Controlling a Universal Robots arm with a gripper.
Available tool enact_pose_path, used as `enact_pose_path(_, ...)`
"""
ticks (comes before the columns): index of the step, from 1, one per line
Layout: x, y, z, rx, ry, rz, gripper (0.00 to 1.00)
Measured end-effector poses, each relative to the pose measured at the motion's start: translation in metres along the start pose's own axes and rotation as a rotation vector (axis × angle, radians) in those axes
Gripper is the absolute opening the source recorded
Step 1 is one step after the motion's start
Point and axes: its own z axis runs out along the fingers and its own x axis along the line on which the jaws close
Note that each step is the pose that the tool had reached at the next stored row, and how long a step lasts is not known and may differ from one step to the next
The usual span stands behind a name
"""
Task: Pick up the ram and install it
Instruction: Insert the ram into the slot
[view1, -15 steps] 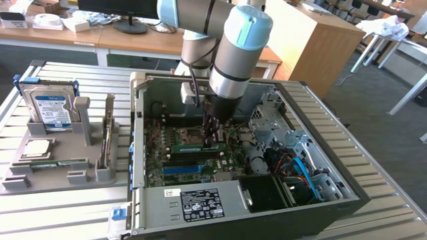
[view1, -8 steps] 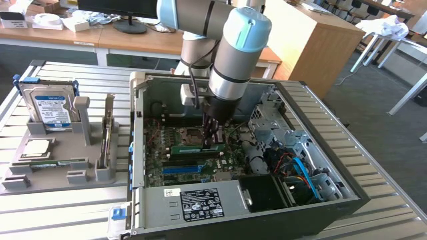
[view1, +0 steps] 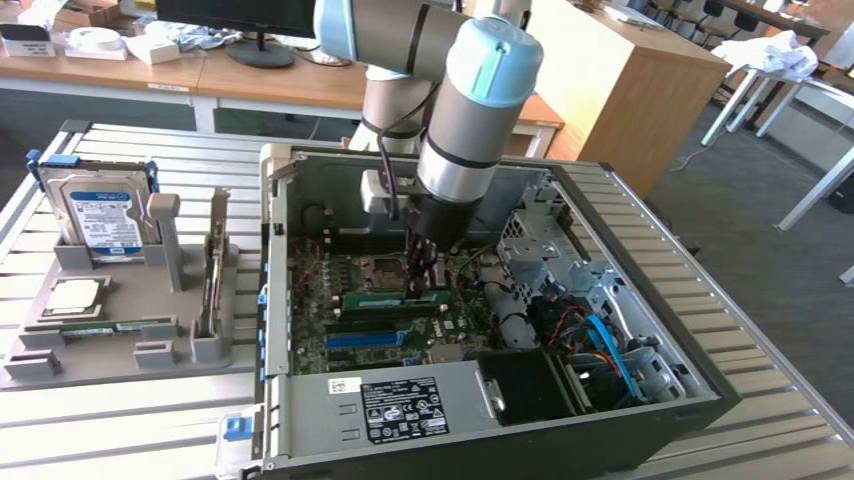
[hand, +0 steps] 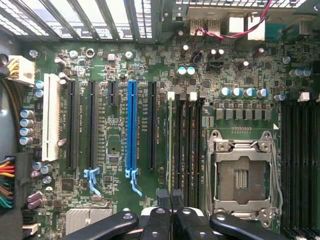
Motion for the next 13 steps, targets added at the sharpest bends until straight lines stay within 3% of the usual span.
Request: enact_pose_path(13, -0.0012, -0.0001, 0.0027, -0.0001, 0.0002, 0.0, 0.11)
